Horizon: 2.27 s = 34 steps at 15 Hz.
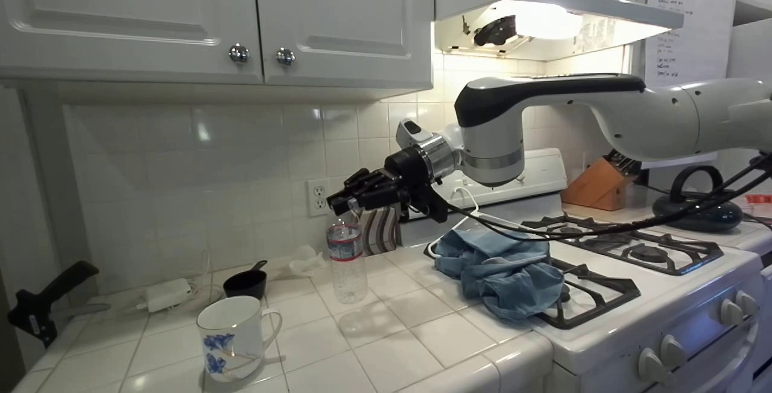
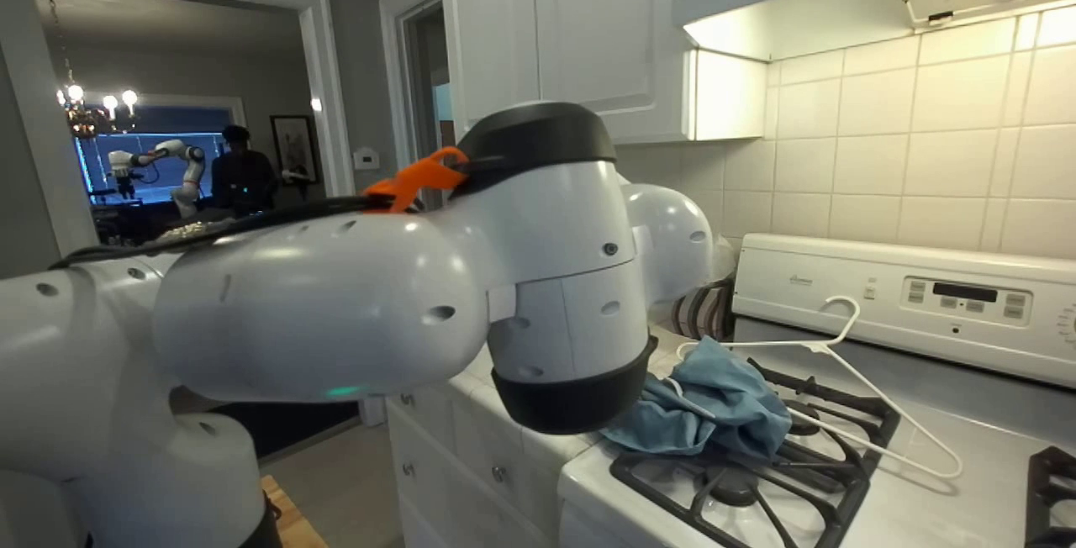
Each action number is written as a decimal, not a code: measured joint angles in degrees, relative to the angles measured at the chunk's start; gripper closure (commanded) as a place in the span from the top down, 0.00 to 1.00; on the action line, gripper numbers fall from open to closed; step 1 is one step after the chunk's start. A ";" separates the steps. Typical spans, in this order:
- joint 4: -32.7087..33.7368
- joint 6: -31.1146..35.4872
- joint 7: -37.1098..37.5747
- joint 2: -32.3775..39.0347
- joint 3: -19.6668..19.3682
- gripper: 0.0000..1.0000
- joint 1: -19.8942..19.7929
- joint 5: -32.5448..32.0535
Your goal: Pick up the water bottle, put it in an upright position and move the black cup to the right
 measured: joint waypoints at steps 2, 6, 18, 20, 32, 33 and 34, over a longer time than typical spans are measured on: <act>2.38 -1.24 -2.68 0.23 -1.10 0.08 2.18 1.84; 5.91 -3.82 -6.37 0.73 -2.28 0.08 5.23 6.51; 11.94 -13.14 -12.35 2.45 -5.46 0.08 6.88 18.62; 12.71 -13.80 -12.70 2.45 -6.21 0.08 7.65 19.35; 14.53 -14.50 -16.66 -0.35 -9.33 0.64 12.42 19.71; 14.70 -14.62 -16.68 -0.68 -9.45 0.70 12.75 19.71; 14.88 -14.74 -16.70 -0.99 -9.57 0.78 13.06 19.71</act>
